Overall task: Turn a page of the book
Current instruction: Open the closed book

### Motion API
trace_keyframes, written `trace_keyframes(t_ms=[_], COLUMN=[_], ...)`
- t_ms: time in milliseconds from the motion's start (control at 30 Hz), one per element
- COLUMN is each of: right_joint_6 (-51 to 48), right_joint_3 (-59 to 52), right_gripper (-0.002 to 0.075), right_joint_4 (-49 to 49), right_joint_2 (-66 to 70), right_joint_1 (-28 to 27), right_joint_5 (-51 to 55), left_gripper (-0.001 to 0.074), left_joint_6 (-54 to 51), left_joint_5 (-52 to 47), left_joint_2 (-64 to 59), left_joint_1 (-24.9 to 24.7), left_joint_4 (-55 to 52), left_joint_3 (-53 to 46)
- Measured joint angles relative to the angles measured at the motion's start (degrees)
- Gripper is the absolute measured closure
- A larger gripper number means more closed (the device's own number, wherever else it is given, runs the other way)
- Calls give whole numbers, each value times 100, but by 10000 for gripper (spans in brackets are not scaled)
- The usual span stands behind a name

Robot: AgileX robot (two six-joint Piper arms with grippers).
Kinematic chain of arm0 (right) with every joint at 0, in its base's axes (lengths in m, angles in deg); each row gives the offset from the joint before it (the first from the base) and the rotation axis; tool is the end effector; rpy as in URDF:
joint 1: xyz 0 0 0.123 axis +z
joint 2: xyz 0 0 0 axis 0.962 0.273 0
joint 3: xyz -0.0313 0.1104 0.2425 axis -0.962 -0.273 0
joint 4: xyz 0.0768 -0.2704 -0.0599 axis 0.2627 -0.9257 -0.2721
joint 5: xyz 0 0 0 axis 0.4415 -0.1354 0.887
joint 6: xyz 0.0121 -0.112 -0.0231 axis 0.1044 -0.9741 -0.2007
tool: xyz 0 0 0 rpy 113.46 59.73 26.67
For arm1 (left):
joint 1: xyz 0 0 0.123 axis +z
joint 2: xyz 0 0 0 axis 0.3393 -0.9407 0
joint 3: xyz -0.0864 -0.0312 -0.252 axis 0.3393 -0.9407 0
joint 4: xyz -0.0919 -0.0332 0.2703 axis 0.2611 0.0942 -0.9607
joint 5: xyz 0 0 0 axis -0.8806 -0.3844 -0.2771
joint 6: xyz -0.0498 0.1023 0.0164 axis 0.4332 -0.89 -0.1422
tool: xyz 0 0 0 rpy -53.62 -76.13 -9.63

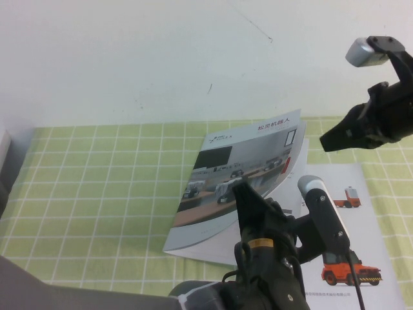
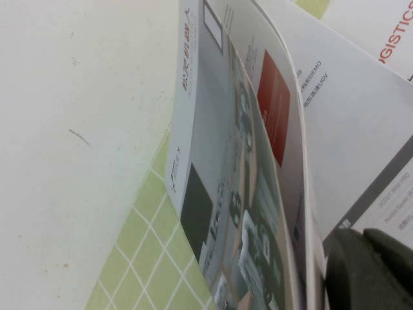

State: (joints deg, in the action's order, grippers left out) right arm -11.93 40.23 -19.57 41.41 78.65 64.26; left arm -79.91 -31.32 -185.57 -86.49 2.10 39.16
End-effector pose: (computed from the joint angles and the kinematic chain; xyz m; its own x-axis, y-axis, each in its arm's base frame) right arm 0.3939 0.1000 0.2354 -0.7297 -0.2766 -0.6253 -0.5837 0.7284 0.3588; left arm 0.2404 -0.3381 0.1468 -0.1089 0.8092 -0.5774 0.4285 0.5623 0.7073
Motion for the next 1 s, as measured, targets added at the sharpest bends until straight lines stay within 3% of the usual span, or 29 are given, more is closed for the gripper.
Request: trace_keyframes(t_ms=[133,367,1000], right_joint_6=[451,492,-925], right_joint_3=[-109,-565,-576], right_gripper=[727,727,729], right_joint_4=[-808,-876,1198], right_joint_2=[-117,116,1449], right_joint_1=[0,0,0], right_joint_5=[-136,-653,-1400], left_gripper=[738,738,738], left_joint_6=[-4,-51,-101], left_joint_5=[0,29,47], left_joint_2=[0,0,0], left_joint_1=[0,0,0], left_joint_4=[-78,-91,-188], left_joint_3=[0,0,0])
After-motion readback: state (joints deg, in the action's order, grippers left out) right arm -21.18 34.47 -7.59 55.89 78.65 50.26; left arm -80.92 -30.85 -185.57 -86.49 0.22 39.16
